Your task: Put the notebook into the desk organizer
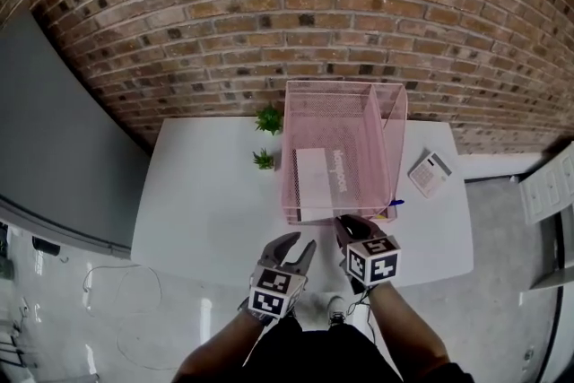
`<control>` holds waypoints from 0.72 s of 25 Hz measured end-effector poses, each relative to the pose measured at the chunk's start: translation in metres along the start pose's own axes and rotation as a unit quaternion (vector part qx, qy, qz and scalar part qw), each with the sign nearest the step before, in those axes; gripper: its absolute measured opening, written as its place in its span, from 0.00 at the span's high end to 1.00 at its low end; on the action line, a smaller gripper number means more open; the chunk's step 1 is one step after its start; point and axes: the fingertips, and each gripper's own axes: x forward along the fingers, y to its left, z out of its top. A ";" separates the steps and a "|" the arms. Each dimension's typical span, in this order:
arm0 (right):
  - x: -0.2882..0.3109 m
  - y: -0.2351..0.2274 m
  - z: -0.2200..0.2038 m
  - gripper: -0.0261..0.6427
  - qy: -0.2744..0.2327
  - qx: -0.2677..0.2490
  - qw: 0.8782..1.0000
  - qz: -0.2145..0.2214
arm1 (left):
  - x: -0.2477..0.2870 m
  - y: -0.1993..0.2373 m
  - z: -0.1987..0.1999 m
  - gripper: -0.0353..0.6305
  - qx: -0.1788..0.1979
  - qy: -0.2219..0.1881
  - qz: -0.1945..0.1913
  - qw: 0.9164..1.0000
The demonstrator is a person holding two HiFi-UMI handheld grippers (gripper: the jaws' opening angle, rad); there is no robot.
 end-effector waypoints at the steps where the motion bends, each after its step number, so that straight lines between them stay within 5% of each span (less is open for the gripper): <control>1: -0.001 0.001 -0.001 0.86 0.002 -0.004 1.000 0.005 | -0.001 -0.002 0.001 0.74 0.000 -0.002 0.004 1.000; 18: -0.054 0.004 -0.003 0.86 -0.014 -0.092 0.990 0.102 | -0.066 -0.063 -0.001 0.74 -0.053 -0.062 0.139 0.987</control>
